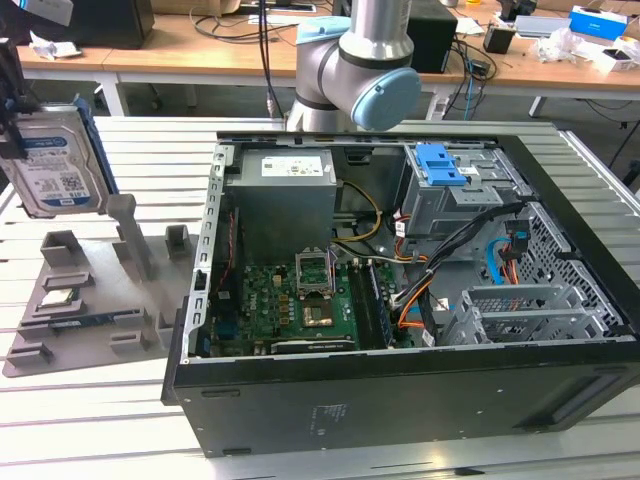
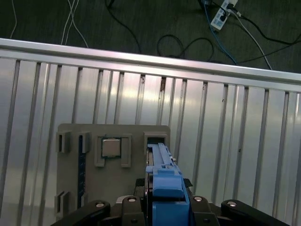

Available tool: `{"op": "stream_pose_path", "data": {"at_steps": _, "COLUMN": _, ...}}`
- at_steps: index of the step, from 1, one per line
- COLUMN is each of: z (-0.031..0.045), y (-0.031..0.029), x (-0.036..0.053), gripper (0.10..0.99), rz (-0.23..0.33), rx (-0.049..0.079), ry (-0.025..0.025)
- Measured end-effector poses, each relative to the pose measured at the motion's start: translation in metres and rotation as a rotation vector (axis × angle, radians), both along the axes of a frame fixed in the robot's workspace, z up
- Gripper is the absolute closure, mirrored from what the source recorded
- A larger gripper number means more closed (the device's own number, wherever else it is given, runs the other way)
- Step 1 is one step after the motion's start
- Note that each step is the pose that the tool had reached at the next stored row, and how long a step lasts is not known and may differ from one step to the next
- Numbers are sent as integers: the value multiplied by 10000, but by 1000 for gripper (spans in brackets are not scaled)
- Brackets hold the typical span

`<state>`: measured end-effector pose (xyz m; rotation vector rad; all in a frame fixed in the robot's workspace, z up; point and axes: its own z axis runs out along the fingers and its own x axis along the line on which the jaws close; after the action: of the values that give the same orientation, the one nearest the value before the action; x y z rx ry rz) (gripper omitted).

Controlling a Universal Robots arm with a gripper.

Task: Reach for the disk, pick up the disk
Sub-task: 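Pick up the disk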

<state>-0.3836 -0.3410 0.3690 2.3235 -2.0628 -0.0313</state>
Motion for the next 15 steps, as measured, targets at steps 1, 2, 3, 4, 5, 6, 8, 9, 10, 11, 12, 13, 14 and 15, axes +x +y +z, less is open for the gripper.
{"op": "stream_pose_path", "data": {"at_steps": 1, "z": 26, "y": 0, "x": 1, "gripper": 714, "rz": 0, "rx": 0, "ry": -1}}
{"op": "stream_pose_path", "data": {"at_steps": 2, "z": 36, "y": 0, "x": 1, "gripper": 714, "rz": -1, "rx": 0, "ry": 0}}
{"op": "stream_pose_path", "data": {"at_steps": 3, "z": 47, "y": 0, "x": 2, "gripper": 714, "rz": -1, "rx": 0, "ry": -1}}
{"op": "stream_pose_path", "data": {"at_steps": 4, "z": 61, "y": 0, "x": 3, "gripper": 714, "rz": 0, "rx": -1, "ry": 0}}
{"op": "stream_pose_path", "data": {"at_steps": 5, "z": 71, "y": 0, "x": 3, "gripper": 714, "rz": 0, "rx": 0, "ry": 0}}
{"op": "stream_pose_path", "data": {"at_steps": 6, "z": 96, "y": 0, "x": 5, "gripper": 714, "rz": -1, "rx": 0, "ry": 1}}
{"op": "stream_pose_path", "data": {"at_steps": 8, "z": 137, "y": 0, "x": 8, "gripper": 714, "rz": -1, "rx": 0, "ry": 1}}
{"op": "stream_pose_path", "data": {"at_steps": 9, "z": 150, "y": 0, "x": 9, "gripper": 714, "rz": 0, "rx": 0, "ry": 2}}
{"op": "stream_pose_path", "data": {"at_steps": 10, "z": 160, "y": 0, "x": 10, "gripper": 714, "rz": 0, "rx": 0, "ry": 1}}
{"op": "stream_pose_path", "data": {"at_steps": 11, "z": 178, "y": 0, "x": 11, "gripper": 714, "rz": -1, "rx": -1, "ry": 3}}
{"op": "stream_pose_path", "data": {"at_steps": 12, "z": 190, "y": 0, "x": 12, "gripper": 714, "rz": 0, "rx": 0, "ry": 3}}
{"op": "stream_pose_path", "data": {"at_steps": 13, "z": 202, "y": 0, "x": 13, "gripper": 714, "rz": 0, "rx": 0, "ry": 2}}
{"op": "stream_pose_path", "data": {"at_steps": 14, "z": 213, "y": 0, "x": 14, "gripper": 714, "rz": 0, "rx": 0, "ry": 3}}
{"op": "stream_pose_path", "data": {"at_steps": 15, "z": 230, "y": 0, "x": 15, "gripper": 714, "rz": 0, "rx": 0, "ry": 3}}
